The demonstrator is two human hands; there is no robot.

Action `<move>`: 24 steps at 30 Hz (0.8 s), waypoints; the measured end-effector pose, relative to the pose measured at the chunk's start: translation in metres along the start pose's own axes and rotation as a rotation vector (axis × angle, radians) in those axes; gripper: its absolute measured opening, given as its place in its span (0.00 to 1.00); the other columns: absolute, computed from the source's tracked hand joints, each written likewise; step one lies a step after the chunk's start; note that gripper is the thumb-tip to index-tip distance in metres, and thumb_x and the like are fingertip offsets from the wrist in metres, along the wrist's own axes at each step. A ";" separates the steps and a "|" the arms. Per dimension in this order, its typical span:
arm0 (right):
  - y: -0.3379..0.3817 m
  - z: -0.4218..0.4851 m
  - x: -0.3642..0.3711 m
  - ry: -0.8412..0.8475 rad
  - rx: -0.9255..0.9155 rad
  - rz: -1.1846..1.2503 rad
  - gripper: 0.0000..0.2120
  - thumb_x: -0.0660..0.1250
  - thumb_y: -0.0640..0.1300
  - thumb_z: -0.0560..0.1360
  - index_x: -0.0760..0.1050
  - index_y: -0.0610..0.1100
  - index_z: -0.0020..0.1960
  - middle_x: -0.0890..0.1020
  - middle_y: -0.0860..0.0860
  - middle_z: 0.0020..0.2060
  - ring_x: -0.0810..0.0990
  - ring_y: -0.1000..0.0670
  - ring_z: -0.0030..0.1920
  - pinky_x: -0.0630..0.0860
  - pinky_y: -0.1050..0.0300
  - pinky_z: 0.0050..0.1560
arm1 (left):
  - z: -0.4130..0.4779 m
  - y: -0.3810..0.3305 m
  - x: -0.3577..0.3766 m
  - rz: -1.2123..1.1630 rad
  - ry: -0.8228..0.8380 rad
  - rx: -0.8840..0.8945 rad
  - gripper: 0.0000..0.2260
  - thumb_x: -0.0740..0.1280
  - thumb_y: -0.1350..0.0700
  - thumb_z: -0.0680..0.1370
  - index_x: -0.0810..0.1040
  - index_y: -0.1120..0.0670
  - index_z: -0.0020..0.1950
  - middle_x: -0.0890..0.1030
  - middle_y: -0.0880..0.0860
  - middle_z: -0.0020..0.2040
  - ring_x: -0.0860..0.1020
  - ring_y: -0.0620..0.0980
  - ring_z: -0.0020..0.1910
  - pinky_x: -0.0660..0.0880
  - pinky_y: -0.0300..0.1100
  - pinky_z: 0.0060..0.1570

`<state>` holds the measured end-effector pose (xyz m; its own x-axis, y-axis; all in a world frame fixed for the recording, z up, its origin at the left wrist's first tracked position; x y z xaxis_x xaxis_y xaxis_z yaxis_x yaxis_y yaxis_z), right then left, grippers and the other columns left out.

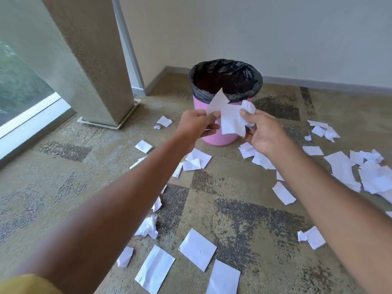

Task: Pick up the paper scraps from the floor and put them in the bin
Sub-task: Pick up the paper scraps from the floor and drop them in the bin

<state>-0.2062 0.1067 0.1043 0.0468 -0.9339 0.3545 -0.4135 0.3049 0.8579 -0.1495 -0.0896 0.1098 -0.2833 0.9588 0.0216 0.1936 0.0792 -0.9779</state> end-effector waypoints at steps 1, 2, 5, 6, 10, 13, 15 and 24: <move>0.015 0.003 0.007 -0.010 -0.011 0.056 0.21 0.79 0.37 0.75 0.81 0.41 0.67 0.89 0.46 0.52 0.89 0.47 0.49 0.86 0.52 0.41 | 0.005 -0.016 0.004 -0.037 0.000 0.017 0.10 0.76 0.60 0.79 0.81 0.58 0.40 0.85 0.60 0.46 0.85 0.53 0.42 0.86 0.48 0.50; 0.028 0.004 0.014 -0.017 -0.021 0.105 0.21 0.79 0.36 0.75 0.81 0.40 0.67 0.89 0.46 0.50 0.89 0.47 0.47 0.86 0.52 0.40 | 0.011 -0.031 0.008 -0.066 0.004 0.031 0.09 0.76 0.60 0.79 0.82 0.58 0.39 0.85 0.59 0.44 0.84 0.53 0.41 0.86 0.50 0.52; 0.060 0.010 0.032 -0.023 -0.034 0.218 0.14 0.74 0.34 0.79 0.79 0.38 0.64 0.84 0.44 0.50 0.86 0.45 0.46 0.86 0.52 0.38 | 0.029 -0.063 0.015 -0.097 -0.022 0.050 0.09 0.74 0.64 0.80 0.82 0.58 0.39 0.84 0.56 0.36 0.83 0.54 0.40 0.85 0.52 0.53; 0.067 0.015 0.037 -0.014 -0.033 0.268 0.11 0.72 0.33 0.80 0.78 0.37 0.62 0.82 0.43 0.51 0.85 0.43 0.47 0.88 0.49 0.41 | 0.035 -0.068 0.016 -0.101 -0.037 0.041 0.08 0.72 0.66 0.80 0.82 0.59 0.42 0.84 0.57 0.37 0.83 0.55 0.41 0.85 0.51 0.51; 0.077 0.033 0.053 0.062 -0.011 0.396 0.04 0.69 0.32 0.82 0.78 0.36 0.56 0.81 0.38 0.54 0.85 0.38 0.52 0.88 0.40 0.46 | 0.061 -0.074 0.024 -0.123 -0.067 -0.015 0.06 0.66 0.71 0.80 0.81 0.65 0.52 0.83 0.63 0.46 0.83 0.54 0.36 0.86 0.45 0.41; 0.072 0.047 0.059 0.099 0.011 0.388 0.10 0.70 0.35 0.82 0.77 0.34 0.62 0.82 0.34 0.59 0.86 0.36 0.57 0.88 0.39 0.50 | 0.071 -0.074 0.028 -0.153 -0.085 -0.034 0.10 0.64 0.73 0.80 0.81 0.67 0.57 0.83 0.63 0.49 0.84 0.54 0.36 0.87 0.47 0.42; 0.067 0.052 0.061 0.120 0.030 0.366 0.19 0.71 0.36 0.82 0.72 0.31 0.69 0.78 0.30 0.66 0.85 0.33 0.61 0.87 0.39 0.52 | 0.073 -0.072 0.030 -0.183 -0.082 -0.032 0.09 0.63 0.73 0.79 0.80 0.63 0.50 0.81 0.62 0.50 0.84 0.56 0.39 0.87 0.49 0.46; 0.057 0.052 0.053 0.106 0.033 0.350 0.21 0.70 0.35 0.82 0.71 0.32 0.72 0.74 0.31 0.69 0.79 0.32 0.68 0.82 0.40 0.65 | 0.072 -0.053 0.019 -0.220 -0.103 -0.034 0.12 0.66 0.69 0.81 0.80 0.61 0.64 0.84 0.61 0.53 0.88 0.58 0.47 0.87 0.49 0.47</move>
<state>-0.2745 0.0648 0.1529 -0.0093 -0.7490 0.6625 -0.4506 0.5946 0.6659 -0.2327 -0.0957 0.1472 -0.4157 0.8849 0.2100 0.1477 0.2936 -0.9445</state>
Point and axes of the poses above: each hand's wrist, its own z-axis towards the middle knuckle, its own x-axis out of the palm, y = z × x, the point moved 4 cm from there along z, towards the middle knuckle
